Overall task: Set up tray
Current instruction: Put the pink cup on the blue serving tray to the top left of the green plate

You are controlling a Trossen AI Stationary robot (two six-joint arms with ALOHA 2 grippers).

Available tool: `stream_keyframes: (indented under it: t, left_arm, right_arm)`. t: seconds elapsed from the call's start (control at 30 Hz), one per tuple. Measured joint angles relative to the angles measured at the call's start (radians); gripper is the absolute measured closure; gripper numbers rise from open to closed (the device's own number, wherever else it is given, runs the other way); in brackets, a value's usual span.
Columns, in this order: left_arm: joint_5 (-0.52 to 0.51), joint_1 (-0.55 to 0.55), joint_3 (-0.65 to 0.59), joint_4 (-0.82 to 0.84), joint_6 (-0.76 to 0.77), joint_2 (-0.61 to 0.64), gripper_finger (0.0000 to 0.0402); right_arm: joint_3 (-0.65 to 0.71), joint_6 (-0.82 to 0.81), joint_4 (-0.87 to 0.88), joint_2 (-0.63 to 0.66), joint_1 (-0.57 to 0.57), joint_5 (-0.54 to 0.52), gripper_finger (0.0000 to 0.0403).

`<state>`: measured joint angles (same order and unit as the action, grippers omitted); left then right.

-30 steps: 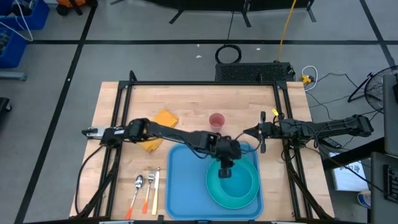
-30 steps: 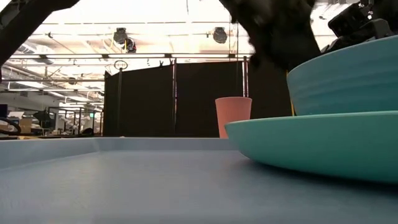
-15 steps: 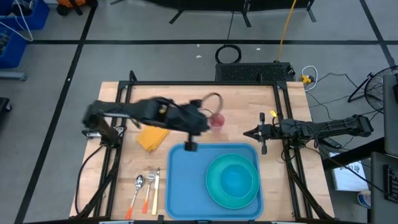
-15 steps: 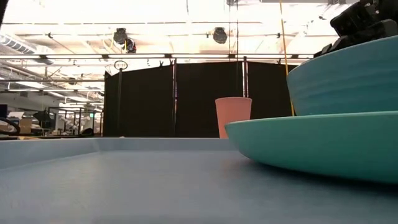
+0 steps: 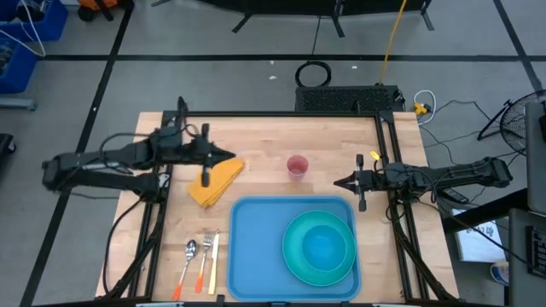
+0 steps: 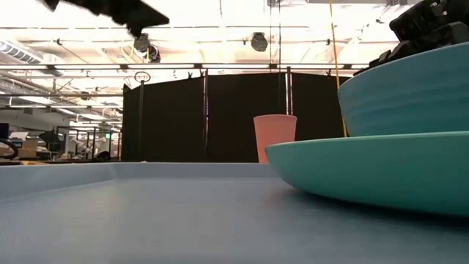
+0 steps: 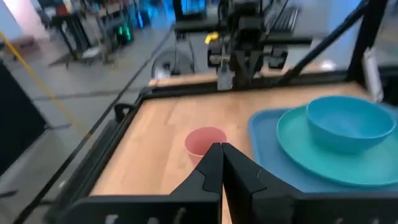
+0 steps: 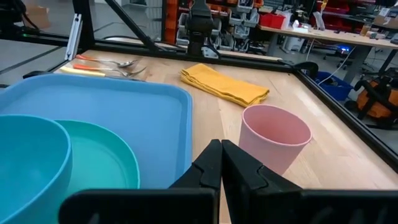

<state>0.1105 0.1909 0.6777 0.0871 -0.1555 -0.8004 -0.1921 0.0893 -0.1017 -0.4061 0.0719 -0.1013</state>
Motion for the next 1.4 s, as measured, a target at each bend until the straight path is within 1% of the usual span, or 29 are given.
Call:
stream_keyframes:
  t: [0.1,0.23,0.33,0.5,0.6,0.7,0.8,0.87,0.93,1.03,1.13,1.2,1.4]
  left_arm:
    - [0.043,0.018,-0.170,-0.120,0.045,0.114,0.0400]
    - [0.110,0.016,-0.319,-0.231,0.121,0.222,0.0400]
    - [0.133,-0.011,-0.405,-0.311,0.174,0.248,0.0400]
    - [0.101,-0.040,-0.527,-0.406,0.138,0.254,0.0401]
    - [0.106,-0.040,-0.573,-0.469,0.158,0.253,0.0401]
    - [0.106,-0.040,-0.593,-0.478,0.169,0.253,0.0401]
    - [0.076,-0.040,-0.604,-0.482,0.179,0.253,0.0398]
    - [0.040,-0.040,-0.605,-0.482,0.185,0.253,0.0391]
    - [0.012,-0.040,-0.605,-0.485,0.185,0.253,0.0384]
    - [-0.011,-0.040,-0.605,-0.514,0.186,0.253,0.0376]
    - [-0.024,-0.040,-0.605,-0.554,0.176,0.253,0.0376]
    - [-0.037,-0.040,-0.605,-0.583,0.154,0.253,0.0379]
    - [-0.044,-0.040,-0.605,-0.579,0.132,0.251,0.0396]
  right_arm:
    - [0.000,-0.026,0.000,0.000,0.000,0.000,0.0403]
    - [0.000,-0.036,0.000,0.000,0.000,0.000,0.0403]
    - [0.000,-0.028,0.000,0.000,0.000,0.000,0.0403]
    - [0.000,-0.026,0.000,0.000,0.000,0.000,0.0403]
    - [0.000,-0.024,0.000,0.000,0.000,0.000,0.0403]
    - [0.000,-0.020,-0.023,-0.001,0.000,-0.015,0.0403]
    - [-0.002,-0.115,-0.098,-0.014,-0.009,-0.092,0.0403]
    - [-0.030,-0.156,-0.094,-0.041,-0.035,-0.109,0.0403]
    - [-0.083,-0.186,-0.048,-0.093,-0.068,-0.108,0.0403]
    - [-0.182,-0.237,0.027,-0.211,-0.126,-0.108,0.0403]
    - [-0.325,-0.293,0.137,-0.353,-0.196,-0.106,0.0403]
    - [-0.440,-0.308,0.247,-0.454,-0.246,-0.102,0.0403]
    - [-0.800,-0.264,0.620,-0.738,-0.393,0.058,0.0402]
